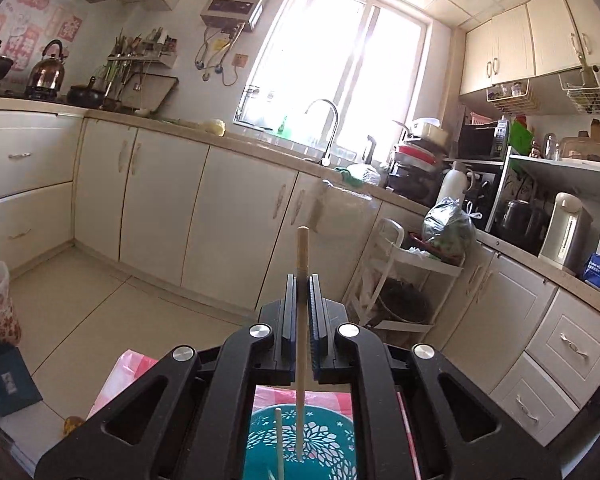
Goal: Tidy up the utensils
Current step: 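Lift the stick over the basket with the left gripper and release, then grasp a wooden stick from the bundle with the right gripper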
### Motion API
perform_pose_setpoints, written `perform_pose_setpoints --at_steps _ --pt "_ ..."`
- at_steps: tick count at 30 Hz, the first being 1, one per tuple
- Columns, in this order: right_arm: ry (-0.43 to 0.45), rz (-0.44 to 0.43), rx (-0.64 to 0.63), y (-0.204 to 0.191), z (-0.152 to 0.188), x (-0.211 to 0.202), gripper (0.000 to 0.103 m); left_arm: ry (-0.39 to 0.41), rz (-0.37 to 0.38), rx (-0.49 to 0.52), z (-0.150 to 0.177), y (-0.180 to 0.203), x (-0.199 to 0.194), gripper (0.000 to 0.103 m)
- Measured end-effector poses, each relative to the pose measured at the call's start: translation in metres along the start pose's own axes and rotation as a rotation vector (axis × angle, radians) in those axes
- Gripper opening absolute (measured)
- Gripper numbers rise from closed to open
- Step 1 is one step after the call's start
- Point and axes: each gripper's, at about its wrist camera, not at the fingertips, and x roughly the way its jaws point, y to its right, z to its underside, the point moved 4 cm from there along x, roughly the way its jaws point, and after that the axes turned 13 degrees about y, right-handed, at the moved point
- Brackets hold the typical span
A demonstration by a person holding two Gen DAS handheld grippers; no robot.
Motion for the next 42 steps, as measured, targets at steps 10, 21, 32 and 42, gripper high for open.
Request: perform_pose_setpoints --at_steps 10,21,32,42 --pt "-0.001 -0.01 0.014 0.002 -0.001 -0.002 0.03 -0.176 -0.01 0.065 0.048 -0.017 -0.001 0.007" --pt "0.014 0.111 0.011 0.001 -0.004 -0.002 0.03 -0.208 -0.122 0.006 0.072 -0.091 -0.092 0.055" --pt "-0.154 0.085 -0.281 -0.035 0.0 0.012 0.01 -0.377 -0.206 -0.134 0.163 -0.163 -0.121 0.055" --pt "-0.066 -0.043 -0.142 -0.045 -0.002 -0.012 0.006 -0.432 -0.201 -0.16 0.197 -0.168 -0.117 0.061"
